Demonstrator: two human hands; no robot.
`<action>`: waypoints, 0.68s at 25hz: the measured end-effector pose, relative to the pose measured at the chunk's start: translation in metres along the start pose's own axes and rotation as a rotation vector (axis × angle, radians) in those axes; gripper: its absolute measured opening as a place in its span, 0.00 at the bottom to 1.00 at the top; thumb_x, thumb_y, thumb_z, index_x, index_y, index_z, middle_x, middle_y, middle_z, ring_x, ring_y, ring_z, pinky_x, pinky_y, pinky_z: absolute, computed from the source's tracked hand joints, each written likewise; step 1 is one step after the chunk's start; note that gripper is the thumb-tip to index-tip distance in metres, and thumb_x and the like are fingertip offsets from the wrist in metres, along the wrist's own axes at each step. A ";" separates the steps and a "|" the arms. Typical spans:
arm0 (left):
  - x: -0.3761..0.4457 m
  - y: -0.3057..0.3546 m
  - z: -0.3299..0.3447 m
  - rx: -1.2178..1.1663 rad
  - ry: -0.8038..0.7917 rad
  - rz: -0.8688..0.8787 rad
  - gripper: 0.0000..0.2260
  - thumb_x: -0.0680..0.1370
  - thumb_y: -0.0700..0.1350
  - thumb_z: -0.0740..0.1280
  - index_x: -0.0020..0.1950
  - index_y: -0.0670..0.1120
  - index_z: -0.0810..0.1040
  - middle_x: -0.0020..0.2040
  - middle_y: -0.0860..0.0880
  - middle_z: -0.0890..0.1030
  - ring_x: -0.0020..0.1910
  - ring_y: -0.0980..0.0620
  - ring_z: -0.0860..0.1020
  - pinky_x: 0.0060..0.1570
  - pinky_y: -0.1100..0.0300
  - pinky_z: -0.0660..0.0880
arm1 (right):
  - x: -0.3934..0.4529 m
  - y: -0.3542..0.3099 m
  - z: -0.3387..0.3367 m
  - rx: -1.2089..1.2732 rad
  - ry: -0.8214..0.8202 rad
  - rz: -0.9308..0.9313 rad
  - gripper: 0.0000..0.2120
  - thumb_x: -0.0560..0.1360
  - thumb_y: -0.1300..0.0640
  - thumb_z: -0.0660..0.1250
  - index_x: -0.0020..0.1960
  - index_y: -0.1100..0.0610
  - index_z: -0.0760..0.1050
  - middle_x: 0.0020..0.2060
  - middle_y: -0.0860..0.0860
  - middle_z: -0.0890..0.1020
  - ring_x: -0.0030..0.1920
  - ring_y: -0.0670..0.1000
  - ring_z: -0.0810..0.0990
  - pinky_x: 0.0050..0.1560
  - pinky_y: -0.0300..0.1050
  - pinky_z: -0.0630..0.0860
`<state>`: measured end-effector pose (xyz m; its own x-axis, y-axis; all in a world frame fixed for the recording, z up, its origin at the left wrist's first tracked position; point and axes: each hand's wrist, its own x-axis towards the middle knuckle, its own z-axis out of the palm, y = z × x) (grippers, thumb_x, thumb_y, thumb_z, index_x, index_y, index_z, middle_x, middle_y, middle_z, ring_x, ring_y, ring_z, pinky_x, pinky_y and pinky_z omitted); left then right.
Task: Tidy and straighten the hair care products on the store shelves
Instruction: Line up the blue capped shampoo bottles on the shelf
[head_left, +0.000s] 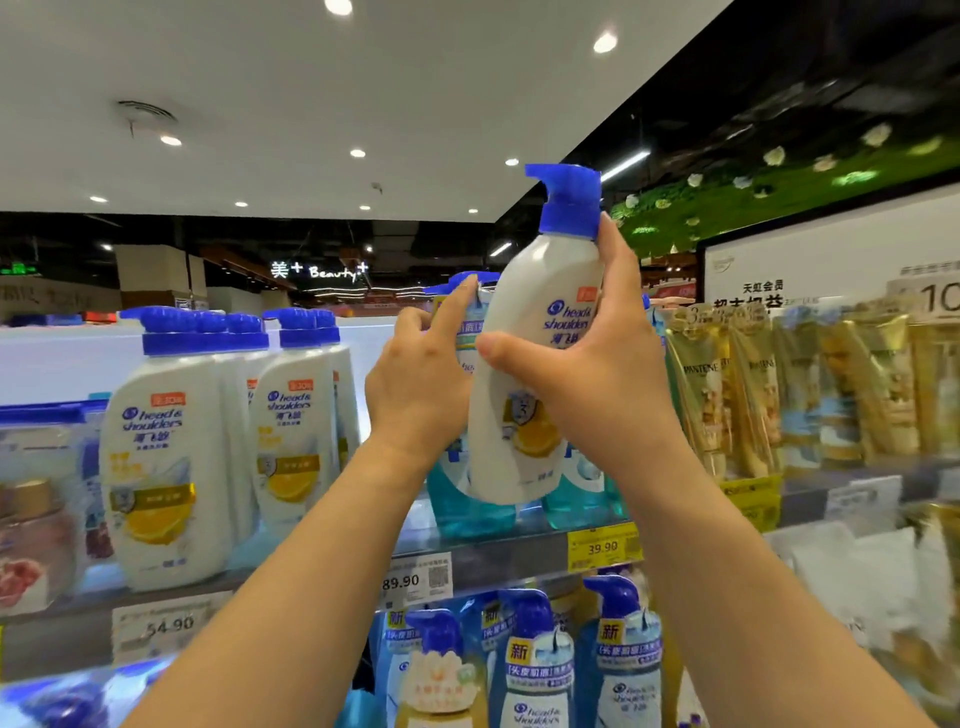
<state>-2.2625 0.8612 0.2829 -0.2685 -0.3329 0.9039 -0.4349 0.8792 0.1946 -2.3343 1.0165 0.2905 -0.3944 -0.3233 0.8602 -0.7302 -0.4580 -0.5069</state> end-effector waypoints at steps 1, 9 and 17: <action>0.001 0.000 0.004 -0.019 0.006 0.010 0.36 0.74 0.53 0.67 0.78 0.61 0.52 0.50 0.49 0.68 0.42 0.49 0.73 0.36 0.55 0.71 | 0.001 0.002 -0.001 -0.001 -0.009 0.014 0.53 0.63 0.46 0.77 0.80 0.44 0.51 0.57 0.44 0.78 0.53 0.46 0.81 0.53 0.52 0.82; -0.017 -0.028 -0.031 -0.332 -0.138 -0.224 0.29 0.72 0.54 0.72 0.72 0.56 0.68 0.55 0.52 0.80 0.47 0.60 0.80 0.49 0.54 0.79 | 0.003 0.008 0.016 0.023 -0.083 0.069 0.52 0.63 0.45 0.78 0.80 0.42 0.52 0.53 0.40 0.78 0.52 0.44 0.81 0.52 0.52 0.83; -0.076 -0.076 -0.125 -0.127 0.028 -0.364 0.11 0.75 0.56 0.70 0.54 0.55 0.79 0.43 0.56 0.82 0.42 0.56 0.82 0.42 0.49 0.82 | -0.005 0.005 0.115 0.037 -0.251 0.069 0.55 0.63 0.43 0.78 0.80 0.45 0.50 0.53 0.38 0.75 0.53 0.43 0.78 0.52 0.46 0.80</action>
<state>-2.1017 0.8626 0.2475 -0.0919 -0.6233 0.7766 -0.3866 0.7410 0.5490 -2.2723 0.9208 0.2768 -0.2880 -0.5481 0.7853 -0.6839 -0.4563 -0.5693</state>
